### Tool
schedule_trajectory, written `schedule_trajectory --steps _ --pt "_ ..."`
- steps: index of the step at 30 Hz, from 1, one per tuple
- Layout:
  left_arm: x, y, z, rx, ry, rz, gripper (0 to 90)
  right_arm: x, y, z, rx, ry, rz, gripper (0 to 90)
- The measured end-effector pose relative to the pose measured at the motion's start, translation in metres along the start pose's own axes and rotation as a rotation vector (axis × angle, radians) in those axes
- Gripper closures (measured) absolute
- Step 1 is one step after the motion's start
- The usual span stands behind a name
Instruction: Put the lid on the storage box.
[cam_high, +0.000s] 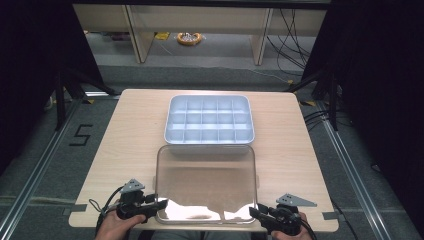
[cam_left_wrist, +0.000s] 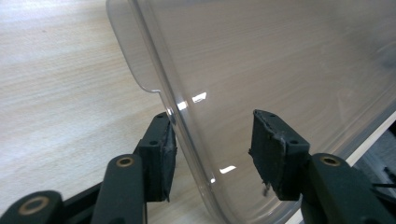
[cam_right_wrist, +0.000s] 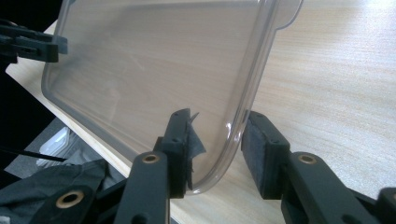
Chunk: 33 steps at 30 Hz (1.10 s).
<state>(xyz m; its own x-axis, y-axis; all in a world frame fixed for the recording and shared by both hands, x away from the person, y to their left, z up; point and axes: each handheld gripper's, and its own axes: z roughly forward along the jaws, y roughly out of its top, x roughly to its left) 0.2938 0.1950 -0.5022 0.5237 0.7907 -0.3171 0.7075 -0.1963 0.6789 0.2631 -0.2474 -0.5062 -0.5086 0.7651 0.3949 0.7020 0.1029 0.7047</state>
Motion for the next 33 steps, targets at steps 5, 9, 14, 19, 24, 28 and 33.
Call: schedule_trajectory --steps 5,9,14,19,24,28,33 --pt "-0.001 0.001 -0.003 0.014 0.04 0.079 56.5 0.001 -0.001 0.001 0.016 -0.03 0.052 63.9" --pt "0.001 0.001 -0.002 -0.014 0.028 0.048 59.6 0.004 0.0 0.0 0.002 -0.027 0.055 63.7" --pt "-0.003 0.003 -0.006 -0.105 0.02 0.042 63.5 0.008 0.003 -0.002 -0.02 -0.098 0.002 63.7" --pt "-0.004 0.009 -0.012 -0.146 0.021 0.027 64.0 0.01 0.007 -0.004 -0.05 -0.092 0.002 63.7" --pt "-0.005 0.015 -0.014 -0.159 0.021 0.026 63.5 0.01 0.016 -0.006 -0.083 -0.086 0.039 63.2" --pt "-0.004 0.024 -0.012 -0.166 0.035 0.036 63.1 0.006 0.025 -0.005 -0.095 -0.098 -0.02 63.2" --pt "-0.002 0.033 -0.007 -0.168 0.039 0.041 62.5 0.001 0.033 -0.002 -0.103 -0.097 -0.013 62.5"
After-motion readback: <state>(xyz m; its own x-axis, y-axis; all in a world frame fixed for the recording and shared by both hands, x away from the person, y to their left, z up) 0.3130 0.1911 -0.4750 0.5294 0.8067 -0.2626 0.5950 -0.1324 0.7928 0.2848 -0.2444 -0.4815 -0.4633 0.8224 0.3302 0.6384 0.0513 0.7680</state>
